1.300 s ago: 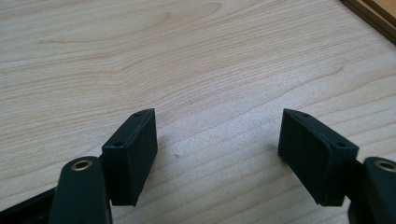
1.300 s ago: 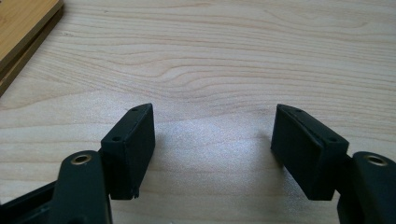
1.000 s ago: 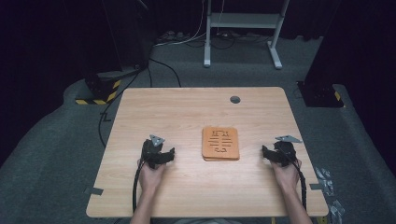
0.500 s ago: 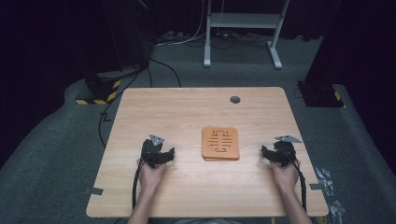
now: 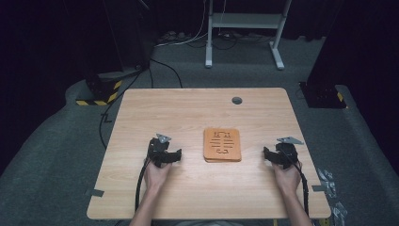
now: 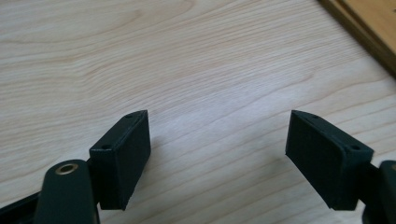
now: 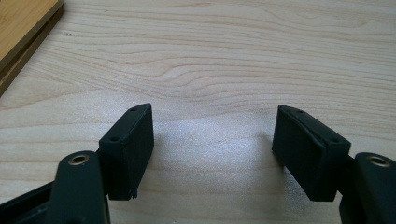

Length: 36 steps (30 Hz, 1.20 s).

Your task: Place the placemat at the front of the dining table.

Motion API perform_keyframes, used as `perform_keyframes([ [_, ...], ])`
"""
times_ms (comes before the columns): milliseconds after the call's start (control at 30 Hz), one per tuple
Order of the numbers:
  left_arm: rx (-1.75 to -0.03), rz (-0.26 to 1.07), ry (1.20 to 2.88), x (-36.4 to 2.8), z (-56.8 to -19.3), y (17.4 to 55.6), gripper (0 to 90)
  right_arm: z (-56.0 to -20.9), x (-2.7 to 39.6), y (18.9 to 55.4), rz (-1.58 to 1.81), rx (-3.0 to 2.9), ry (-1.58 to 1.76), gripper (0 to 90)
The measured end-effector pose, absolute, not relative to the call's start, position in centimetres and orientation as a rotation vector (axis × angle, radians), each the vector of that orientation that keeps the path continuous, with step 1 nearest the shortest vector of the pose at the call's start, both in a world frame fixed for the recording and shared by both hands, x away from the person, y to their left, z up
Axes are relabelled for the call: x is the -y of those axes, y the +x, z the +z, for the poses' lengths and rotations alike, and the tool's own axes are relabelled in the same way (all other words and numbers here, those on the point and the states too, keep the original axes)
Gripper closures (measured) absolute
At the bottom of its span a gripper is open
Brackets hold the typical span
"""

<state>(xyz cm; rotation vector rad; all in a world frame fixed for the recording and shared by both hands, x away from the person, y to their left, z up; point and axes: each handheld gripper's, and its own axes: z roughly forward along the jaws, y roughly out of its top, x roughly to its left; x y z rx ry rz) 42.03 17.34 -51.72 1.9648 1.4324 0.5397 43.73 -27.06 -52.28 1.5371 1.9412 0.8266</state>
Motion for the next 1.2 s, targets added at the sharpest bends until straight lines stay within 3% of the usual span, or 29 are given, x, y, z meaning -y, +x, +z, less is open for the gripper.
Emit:
perform_keyframes([
  [1200,-1.285,0.508,2.001,-10.3,-51.3,44.1,25.9,-52.2,27.0,43.6,0.826,-1.970,1.535,29.8],
])
